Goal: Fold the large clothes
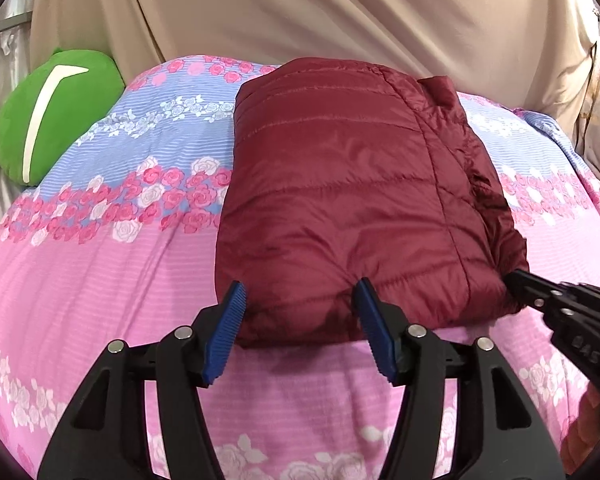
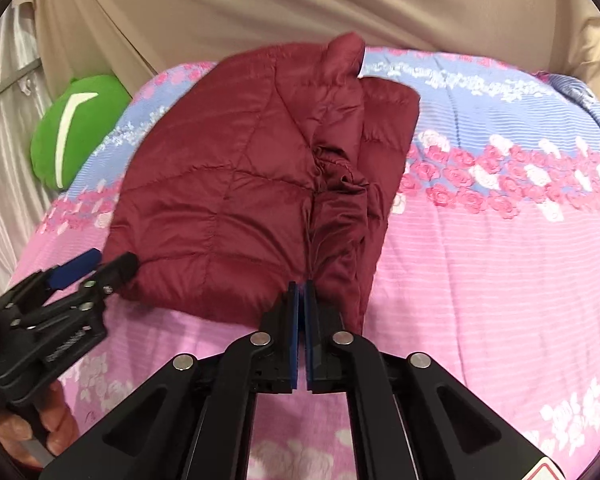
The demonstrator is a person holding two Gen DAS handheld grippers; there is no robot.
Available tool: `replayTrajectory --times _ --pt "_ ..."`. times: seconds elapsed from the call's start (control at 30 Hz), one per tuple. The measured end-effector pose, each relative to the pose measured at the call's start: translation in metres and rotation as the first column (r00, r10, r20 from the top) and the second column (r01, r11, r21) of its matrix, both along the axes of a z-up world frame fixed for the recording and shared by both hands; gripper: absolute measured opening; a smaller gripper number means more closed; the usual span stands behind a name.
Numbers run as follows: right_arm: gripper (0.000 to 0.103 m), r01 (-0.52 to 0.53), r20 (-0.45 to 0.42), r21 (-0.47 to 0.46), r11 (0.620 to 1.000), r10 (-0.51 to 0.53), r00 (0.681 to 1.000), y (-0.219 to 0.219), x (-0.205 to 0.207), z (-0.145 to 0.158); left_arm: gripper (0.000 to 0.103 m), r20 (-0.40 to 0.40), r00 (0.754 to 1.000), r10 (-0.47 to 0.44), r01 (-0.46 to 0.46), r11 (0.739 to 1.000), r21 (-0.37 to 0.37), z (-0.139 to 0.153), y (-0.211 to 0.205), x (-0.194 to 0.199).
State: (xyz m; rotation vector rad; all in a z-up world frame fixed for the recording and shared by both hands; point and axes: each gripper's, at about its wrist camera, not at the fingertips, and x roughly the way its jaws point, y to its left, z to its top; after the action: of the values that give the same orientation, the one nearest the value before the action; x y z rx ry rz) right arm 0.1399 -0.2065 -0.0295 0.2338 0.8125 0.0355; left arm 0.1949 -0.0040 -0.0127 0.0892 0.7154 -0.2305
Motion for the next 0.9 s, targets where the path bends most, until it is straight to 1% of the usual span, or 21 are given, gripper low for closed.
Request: replayTrajectory --times 0.17,0.27,0.33,0.4,0.5,0.53,0.6,0.63,0.67,0.7,0.73,0.77,0.8,0.83,0.9 --pt "0.003 0.029 0.013 0.006 1.0 -0.029 1.0 -0.003 -0.02 -0.003 0.056 -0.024 1.0 0.008 -0.009 1.0 -0.018 -0.006 -0.002 -0.01" --pt "0.004 0.043 0.016 0.012 0.999 -0.043 0.999 -0.01 -0.023 -0.001 0.056 -0.047 0.999 0.016 -0.018 0.998 -0.053 -0.008 0.003 -0.015" --pt "0.005 0.039 0.023 0.029 0.999 -0.04 0.999 -0.012 -0.021 0.0 0.056 -0.057 0.998 0.03 -0.032 0.998 -0.049 -0.012 0.004 -0.013" --pt "0.006 0.02 0.006 0.015 1.0 -0.02 1.0 -0.007 -0.009 -0.007 0.056 -0.08 0.996 0.048 -0.052 0.998 -0.04 -0.021 0.006 -0.01" --pt "0.006 0.053 -0.056 -0.038 0.998 -0.055 0.997 -0.009 -0.001 -0.028 0.056 -0.119 0.991 0.062 -0.069 0.996 -0.051 -0.032 0.009 -0.008" --pt "0.007 0.062 -0.069 -0.034 0.997 -0.064 0.996 -0.011 -0.002 -0.031 0.056 -0.123 0.991 0.059 -0.067 0.996 -0.059 -0.033 0.01 -0.01" --pt "0.007 0.065 -0.066 -0.013 0.998 -0.066 0.996 -0.013 -0.012 -0.03 0.056 -0.108 0.993 0.056 -0.064 0.996 -0.069 -0.032 0.011 -0.019" --pt "0.009 0.067 -0.06 -0.013 0.998 -0.067 0.996 -0.014 -0.017 -0.028 0.059 -0.103 0.993 0.056 -0.063 0.995 -0.071 -0.032 0.011 -0.022" --pt "0.015 0.069 -0.052 -0.017 0.997 -0.07 0.996 -0.014 -0.022 -0.027 0.063 -0.099 0.994 0.055 -0.063 0.995 -0.073 -0.032 0.011 -0.026" --pt "0.019 0.071 -0.043 -0.024 0.997 -0.072 0.996 -0.013 -0.03 -0.026 0.07 -0.092 0.994 0.056 -0.063 0.995 -0.078 -0.033 0.009 -0.032" --pt "0.028 0.079 -0.038 -0.033 0.996 -0.08 0.996 -0.011 -0.036 -0.027 0.078 -0.081 0.995 0.063 -0.07 0.994 -0.079 -0.033 0.008 -0.038" --pt "0.034 0.088 -0.034 -0.043 0.995 -0.09 0.995 -0.01 -0.041 -0.028 0.082 -0.074 0.995 0.072 -0.077 0.994 -0.077 -0.034 0.006 -0.041" --pt "0.036 0.096 -0.029 -0.06 0.994 -0.098 0.995 -0.007 -0.047 -0.03 0.089 -0.063 0.995 0.08 -0.085 0.994 -0.076 -0.034 0.003 -0.047" --pt "0.037 0.103 -0.027 -0.076 0.992 -0.106 0.994 -0.005 -0.052 -0.032 0.091 -0.056 0.995 0.081 -0.085 0.994 -0.074 -0.035 0.0 -0.052" --pt "0.042 0.118 -0.019 -0.11 0.987 -0.121 0.993 0.001 -0.061 -0.037 0.091 -0.059 0.995 0.077 -0.081 0.995 -0.063 -0.039 -0.006 -0.058"
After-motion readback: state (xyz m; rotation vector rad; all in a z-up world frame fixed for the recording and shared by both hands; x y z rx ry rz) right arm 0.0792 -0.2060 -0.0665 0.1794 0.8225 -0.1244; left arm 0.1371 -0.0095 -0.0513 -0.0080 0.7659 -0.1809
